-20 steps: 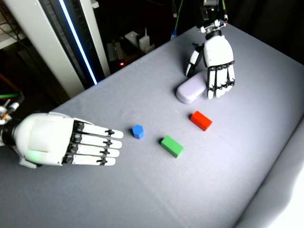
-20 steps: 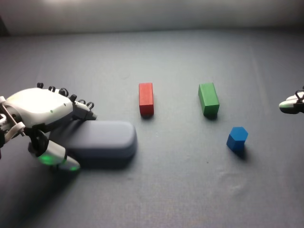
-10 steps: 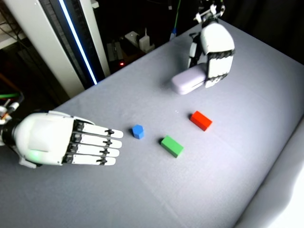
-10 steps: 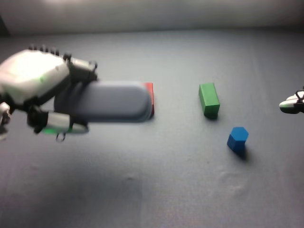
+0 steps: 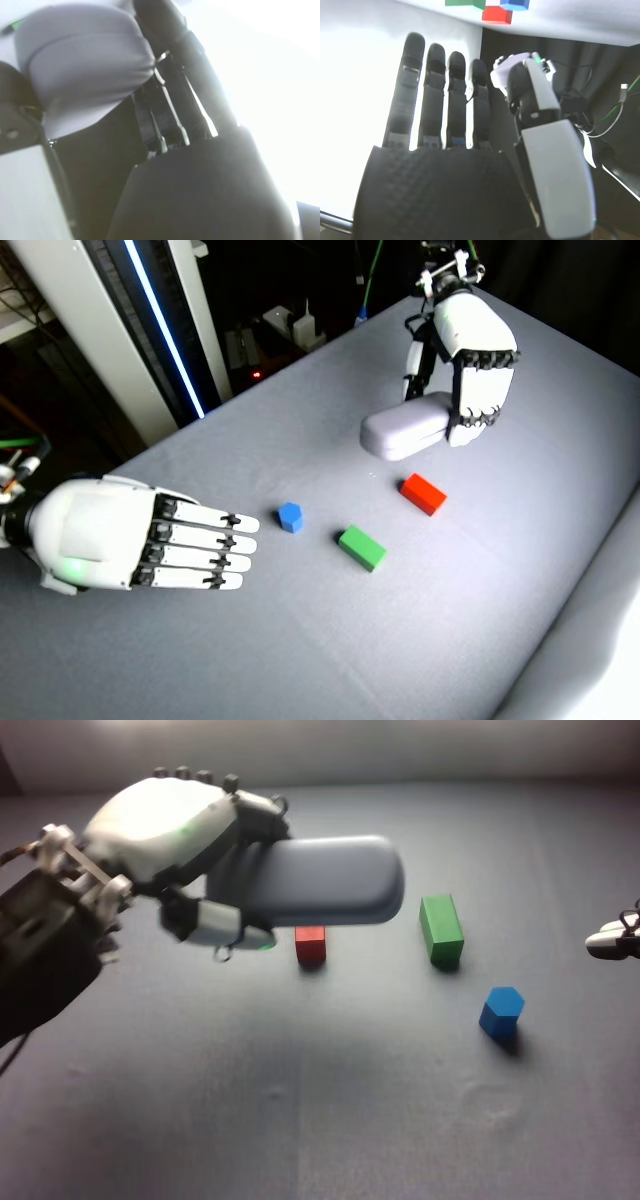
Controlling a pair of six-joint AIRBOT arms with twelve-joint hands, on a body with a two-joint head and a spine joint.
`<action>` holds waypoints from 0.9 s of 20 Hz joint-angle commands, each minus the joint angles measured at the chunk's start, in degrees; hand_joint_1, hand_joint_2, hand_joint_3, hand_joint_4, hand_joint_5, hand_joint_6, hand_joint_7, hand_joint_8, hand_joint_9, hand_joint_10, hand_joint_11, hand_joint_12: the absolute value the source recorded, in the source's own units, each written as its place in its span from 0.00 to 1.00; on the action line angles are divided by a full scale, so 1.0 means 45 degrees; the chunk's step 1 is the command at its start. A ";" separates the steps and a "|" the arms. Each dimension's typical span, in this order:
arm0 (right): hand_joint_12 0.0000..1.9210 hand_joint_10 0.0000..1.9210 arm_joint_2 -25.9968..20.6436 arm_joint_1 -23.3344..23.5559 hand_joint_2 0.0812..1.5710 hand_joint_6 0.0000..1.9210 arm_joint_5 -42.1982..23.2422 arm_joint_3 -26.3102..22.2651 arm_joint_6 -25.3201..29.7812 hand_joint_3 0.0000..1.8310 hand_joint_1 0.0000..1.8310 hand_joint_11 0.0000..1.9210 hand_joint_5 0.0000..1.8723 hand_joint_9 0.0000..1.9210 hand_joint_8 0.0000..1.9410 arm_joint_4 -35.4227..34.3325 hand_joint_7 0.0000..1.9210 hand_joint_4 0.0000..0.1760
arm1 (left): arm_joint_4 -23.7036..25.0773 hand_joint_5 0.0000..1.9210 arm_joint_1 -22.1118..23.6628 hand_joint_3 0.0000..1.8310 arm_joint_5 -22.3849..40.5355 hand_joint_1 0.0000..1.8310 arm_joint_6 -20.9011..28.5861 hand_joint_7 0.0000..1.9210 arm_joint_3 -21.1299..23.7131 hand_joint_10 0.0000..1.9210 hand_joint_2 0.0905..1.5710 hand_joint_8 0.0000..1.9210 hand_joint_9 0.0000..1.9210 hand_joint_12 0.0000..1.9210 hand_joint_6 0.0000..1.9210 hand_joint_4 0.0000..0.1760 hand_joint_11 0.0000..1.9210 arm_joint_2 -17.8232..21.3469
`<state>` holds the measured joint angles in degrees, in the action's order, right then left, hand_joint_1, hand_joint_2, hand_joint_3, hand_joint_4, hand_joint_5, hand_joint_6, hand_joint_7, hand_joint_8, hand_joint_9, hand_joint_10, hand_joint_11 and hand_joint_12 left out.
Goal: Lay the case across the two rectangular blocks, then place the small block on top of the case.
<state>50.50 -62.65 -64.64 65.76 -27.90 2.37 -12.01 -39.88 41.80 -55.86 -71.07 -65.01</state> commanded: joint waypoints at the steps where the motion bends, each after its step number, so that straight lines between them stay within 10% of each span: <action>1: 0.18 0.00 0.0000 0.0117 0.82 0.00 -0.1459 0.0078 0.0085 0.00 0.47 0.21 0.27 0.27 0.00 -0.0365 0.27 0.00 | 0.0159 0.55 0.0353 0.00 0.1098 0.76 0.0056 0.63 -0.0148 0.53 0.64 0.29 0.56 0.50 0.39 0.00 0.49 -0.0233; 9: 0.20 0.00 0.0117 0.0219 0.82 0.00 -0.1301 0.0153 0.0089 0.00 0.46 0.21 0.27 0.27 0.00 -0.0261 0.26 0.00 | -0.1254 0.53 0.1455 0.00 -0.1072 0.70 -0.0782 0.54 -0.2178 0.46 0.68 0.59 0.54 0.75 0.36 0.00 0.45 -0.2448; 11: 0.20 0.00 0.0153 0.0272 0.82 0.00 -0.1254 0.0174 0.0106 0.00 0.47 0.21 0.27 0.27 0.00 -0.0191 0.26 0.00 | -0.1344 0.48 0.1594 0.00 -0.1519 0.75 -0.0784 0.51 -0.2581 0.68 0.70 0.53 0.48 0.67 0.42 0.00 0.42 -0.2779; 18: 0.31 0.00 0.0185 0.0312 0.83 0.00 -0.1184 0.0204 0.0142 0.00 0.48 0.15 0.26 0.26 0.00 -0.0113 0.26 0.00 | -0.1688 0.50 0.1718 0.00 -0.2370 0.75 -0.0784 0.49 -0.3437 0.66 0.69 0.53 0.51 0.57 0.40 0.00 0.44 -0.3515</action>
<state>51.33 -61.93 -63.55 66.46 -27.73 3.31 -19.99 -33.19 24.73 -59.77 -86.41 -80.86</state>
